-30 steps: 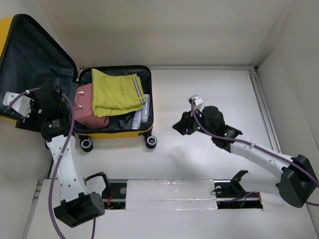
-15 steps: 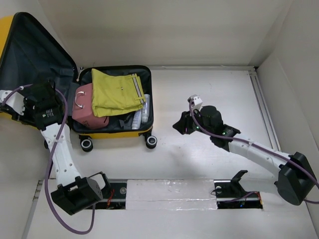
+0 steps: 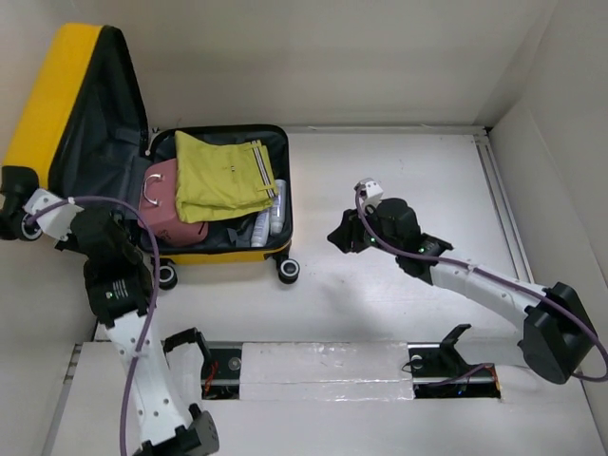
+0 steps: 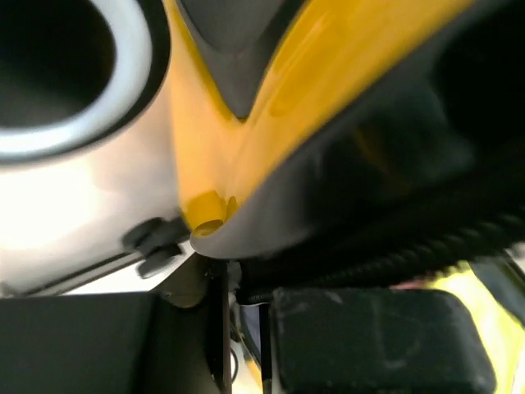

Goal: Pack the luggage

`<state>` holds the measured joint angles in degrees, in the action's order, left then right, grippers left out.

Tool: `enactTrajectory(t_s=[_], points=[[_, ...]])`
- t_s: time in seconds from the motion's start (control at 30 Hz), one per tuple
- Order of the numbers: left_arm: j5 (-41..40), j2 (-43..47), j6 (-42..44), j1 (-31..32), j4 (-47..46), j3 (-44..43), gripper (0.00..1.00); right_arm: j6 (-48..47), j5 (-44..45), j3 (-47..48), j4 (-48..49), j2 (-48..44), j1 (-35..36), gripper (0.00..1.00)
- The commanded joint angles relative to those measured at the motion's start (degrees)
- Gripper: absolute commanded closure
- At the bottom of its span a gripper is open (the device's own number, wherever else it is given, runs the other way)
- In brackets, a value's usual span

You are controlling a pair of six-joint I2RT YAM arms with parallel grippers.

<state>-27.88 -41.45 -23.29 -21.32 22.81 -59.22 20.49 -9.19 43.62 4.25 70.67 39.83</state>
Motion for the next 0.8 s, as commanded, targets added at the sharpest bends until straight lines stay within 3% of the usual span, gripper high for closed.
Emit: enactTrajectory(t_s=[0.0, 0.1, 0.17, 0.23, 0.27, 0.33, 0.4, 0.5, 0.67, 0.73, 0.77], points=[[40.32, 3.56, -3.53, 4.61, -17.67, 3.57, 1.0, -0.36, 2.59, 3.31, 1.11, 1.04, 0.42, 0.55], [55.78, 4.27, 0.16, 6.12, -19.91, 6.13, 1.0, 0.16, 3.48, 3.93, 1.11, 2.19, 0.42, 0.55], [61.96, 4.88, 1.05, 6.81, -20.61, 6.66, 0.99, 0.16, 4.01, 4.55, 1.11, 3.32, 0.42, 0.55], [69.34, 5.67, 2.02, 7.52, -21.39, 8.5, 0.8, 0.78, 4.01, 5.08, 1.11, 3.33, 0.42, 0.55], [71.62, 5.68, 1.41, 7.52, -23.58, 9.38, 0.52, 1.39, 4.01, 5.77, 1.11, 3.33, 0.42, 0.55], [80.37, 4.72, 1.4, 10.15, -24.13, 9.91, 0.24, 2.09, 5.32, 5.78, 1.11, 3.33, 0.42, 0.55], [84.56, 3.4, 3.58, 11.99, -21.68, 9.91, 0.06, 2.1, 6.02, 6.31, 1.11, 2.72, 0.42, 0.55], [88.07, 4.97, 6.49, 15.69, -18.85, 8.86, 0.03, 2.71, 8.22, 7.36, 0.24, 2.19, 0.42, 0.55], [94.93, 9.28, 0.82, 16.4, -26.92, 8.86, 0.07, 2.71, 12.53, 8.06, -2.75, -0.97, -0.64, 0.55], [92.42, 8.76, -1.14, 16.4, -29.56, 8.25, 0.15, 3.33, 14.11, 7.19, -2.76, -2.11, -1.77, 0.57], [86.73, 7.97, -1.75, 16.4, -27.83, 7.11, 0.18, 3.94, 14.11, 7.19, -2.76, -2.64, -1.78, 0.59]])
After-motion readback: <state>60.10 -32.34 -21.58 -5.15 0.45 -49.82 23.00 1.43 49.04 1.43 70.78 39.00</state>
